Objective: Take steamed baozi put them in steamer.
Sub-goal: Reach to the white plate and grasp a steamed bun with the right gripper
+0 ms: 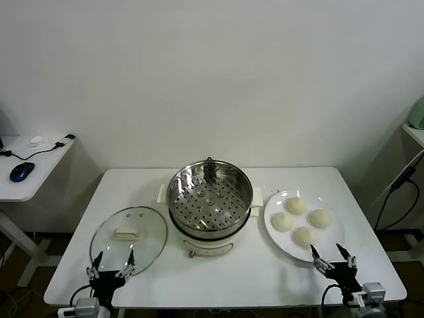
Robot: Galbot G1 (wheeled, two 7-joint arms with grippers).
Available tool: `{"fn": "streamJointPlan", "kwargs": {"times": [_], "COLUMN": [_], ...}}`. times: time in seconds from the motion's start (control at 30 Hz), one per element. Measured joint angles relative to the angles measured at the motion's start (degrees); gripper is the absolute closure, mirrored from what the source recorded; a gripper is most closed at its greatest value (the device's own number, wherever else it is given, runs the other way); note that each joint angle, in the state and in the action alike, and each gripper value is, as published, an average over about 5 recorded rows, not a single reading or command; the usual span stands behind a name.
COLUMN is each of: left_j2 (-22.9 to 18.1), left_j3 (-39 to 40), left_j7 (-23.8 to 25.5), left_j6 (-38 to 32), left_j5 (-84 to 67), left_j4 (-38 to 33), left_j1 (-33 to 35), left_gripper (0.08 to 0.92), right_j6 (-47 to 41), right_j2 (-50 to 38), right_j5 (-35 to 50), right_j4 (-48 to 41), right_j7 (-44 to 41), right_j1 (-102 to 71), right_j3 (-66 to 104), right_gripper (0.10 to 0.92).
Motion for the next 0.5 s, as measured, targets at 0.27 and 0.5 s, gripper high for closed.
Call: {"fn": "streamJointPlan", "kwargs": {"times": [0.27,0.5], "left_j2": [0.55,0.79], "left_j3": [0.68,0.86], "left_j7": [0.04,0.06], "left_j6": [0.04,0.17], "left_j5": [-0.37,-0.53], "left_j4": [0.01,0.08], "left_j1": [-0.23,-0.59], "left_gripper": [0.177,0.177], "right_j6": [-4.11,-3.05], "right_j2": [-9.46,-21.25], "right_j5": [-2.54,-7.84], "right_j4": [-7.58,-17.21], "right_j7": [-4.73,-19.62], "right_j1": [17.56,39.67], "right_j3": [-9.44,-29.81], "right_gripper": [0.203,0.203]}}
